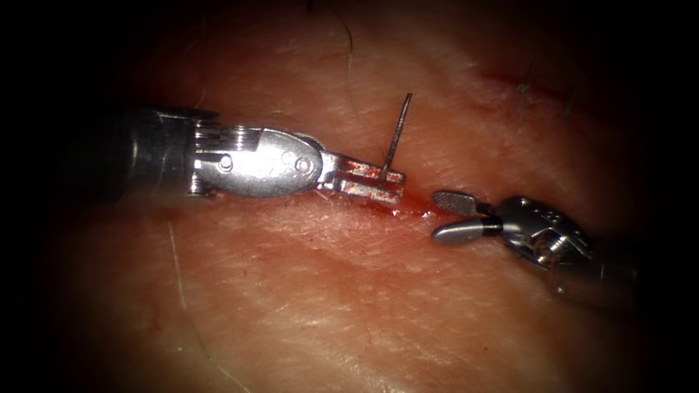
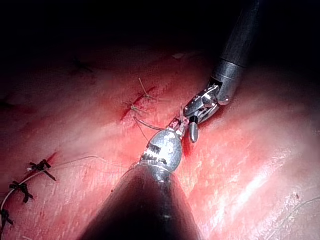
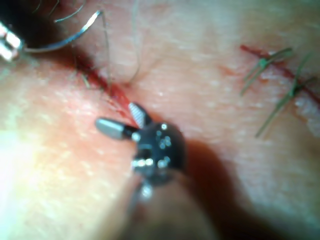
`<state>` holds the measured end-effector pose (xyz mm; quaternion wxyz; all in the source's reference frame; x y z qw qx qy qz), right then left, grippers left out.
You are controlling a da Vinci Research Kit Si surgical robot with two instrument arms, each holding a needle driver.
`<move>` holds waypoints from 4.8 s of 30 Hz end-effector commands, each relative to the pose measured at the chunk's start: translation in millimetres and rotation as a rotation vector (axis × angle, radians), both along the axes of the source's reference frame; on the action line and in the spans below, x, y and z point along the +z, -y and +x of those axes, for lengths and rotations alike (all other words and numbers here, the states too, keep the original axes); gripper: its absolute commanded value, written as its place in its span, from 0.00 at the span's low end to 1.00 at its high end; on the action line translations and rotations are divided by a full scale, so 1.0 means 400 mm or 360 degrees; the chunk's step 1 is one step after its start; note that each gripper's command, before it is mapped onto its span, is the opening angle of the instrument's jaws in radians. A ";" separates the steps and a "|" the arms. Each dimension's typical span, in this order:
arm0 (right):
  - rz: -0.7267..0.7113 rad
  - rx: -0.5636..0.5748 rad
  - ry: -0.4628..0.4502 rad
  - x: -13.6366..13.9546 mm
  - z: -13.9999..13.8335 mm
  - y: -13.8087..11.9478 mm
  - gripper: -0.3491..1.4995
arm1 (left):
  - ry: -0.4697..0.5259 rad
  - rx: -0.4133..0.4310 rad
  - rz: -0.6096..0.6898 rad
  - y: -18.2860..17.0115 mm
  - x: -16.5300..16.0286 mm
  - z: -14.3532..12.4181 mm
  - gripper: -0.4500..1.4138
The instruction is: Wound Closure
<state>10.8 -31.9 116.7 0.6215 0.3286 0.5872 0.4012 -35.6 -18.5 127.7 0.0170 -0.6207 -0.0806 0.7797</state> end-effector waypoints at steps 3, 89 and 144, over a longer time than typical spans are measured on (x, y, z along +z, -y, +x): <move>0.0016 -0.0003 -0.0014 0.0007 0.0018 0.0012 0.81 | 0.0017 -0.0036 -0.0032 -0.0035 -0.0002 -0.0010 0.00; -0.0009 0.0066 -0.0066 -0.0030 0.0081 -0.0067 0.00 | -0.0383 0.0019 -0.0426 0.0283 0.0165 -0.0045 0.38; -0.0275 0.0179 0.0300 -0.0075 0.0058 -0.0015 0.97 | -0.0719 0.0131 -0.0012 0.0253 0.0296 0.0015 0.00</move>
